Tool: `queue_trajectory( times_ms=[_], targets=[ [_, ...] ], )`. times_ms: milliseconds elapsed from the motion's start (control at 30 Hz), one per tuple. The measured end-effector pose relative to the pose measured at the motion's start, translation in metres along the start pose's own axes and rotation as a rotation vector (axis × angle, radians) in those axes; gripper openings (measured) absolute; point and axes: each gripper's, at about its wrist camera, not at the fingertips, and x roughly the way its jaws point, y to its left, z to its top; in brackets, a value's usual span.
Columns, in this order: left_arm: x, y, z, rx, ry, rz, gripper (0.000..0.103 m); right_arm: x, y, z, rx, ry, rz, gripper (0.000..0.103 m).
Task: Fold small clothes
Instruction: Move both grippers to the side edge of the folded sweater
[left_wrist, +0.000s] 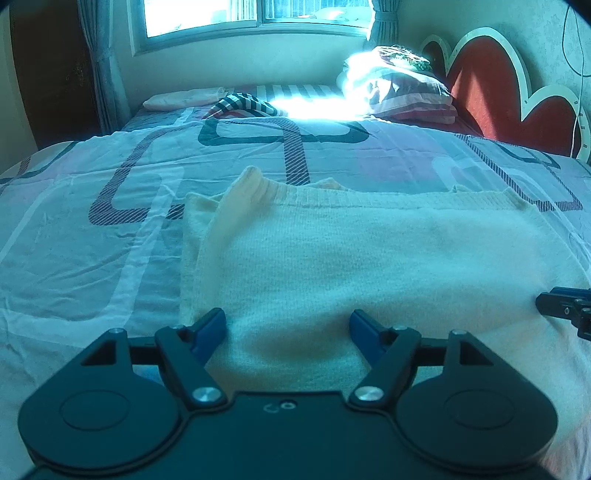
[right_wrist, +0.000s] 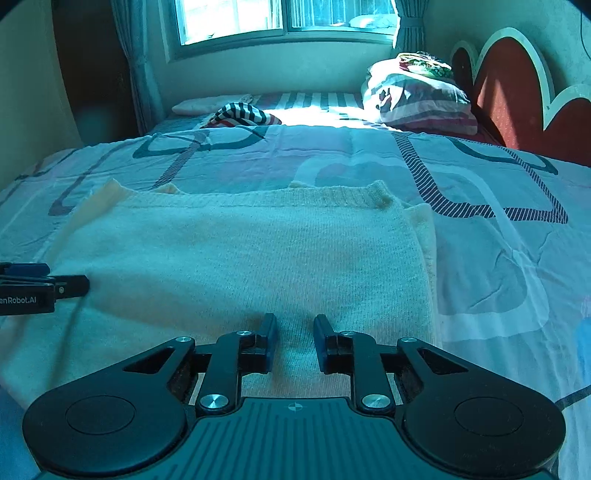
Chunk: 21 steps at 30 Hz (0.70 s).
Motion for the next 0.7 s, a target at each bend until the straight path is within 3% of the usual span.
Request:
queue_trajectory(
  times_ms=[200,400,533,667,700],
  targets=[
    [-0.017,-0.003,-0.001,0.013,-0.004,0.0,0.073,-0.021,0.013,-0.009,0.014,-0.003,0.008,0.023],
    [-0.033,-0.008,-0.018,0.023,0.021,-0.086,0.074,-0.025,0.028,-0.033,-0.055,0.055,-0.058,0.024],
    [-0.031,-0.008,-0.034,0.05,0.064,-0.082,0.074,-0.032,0.025,-0.041,-0.056,0.058,-0.107,0.044],
    [-0.034,-0.003,-0.044,0.054,0.058,-0.083,0.075,-0.036,0.015,-0.052,-0.043,0.064,-0.162,0.049],
    [-0.035,-0.002,-0.044,0.058,0.057,-0.083,0.075,-0.038,0.011,-0.055,-0.025,0.063,-0.17,0.055]
  ],
)
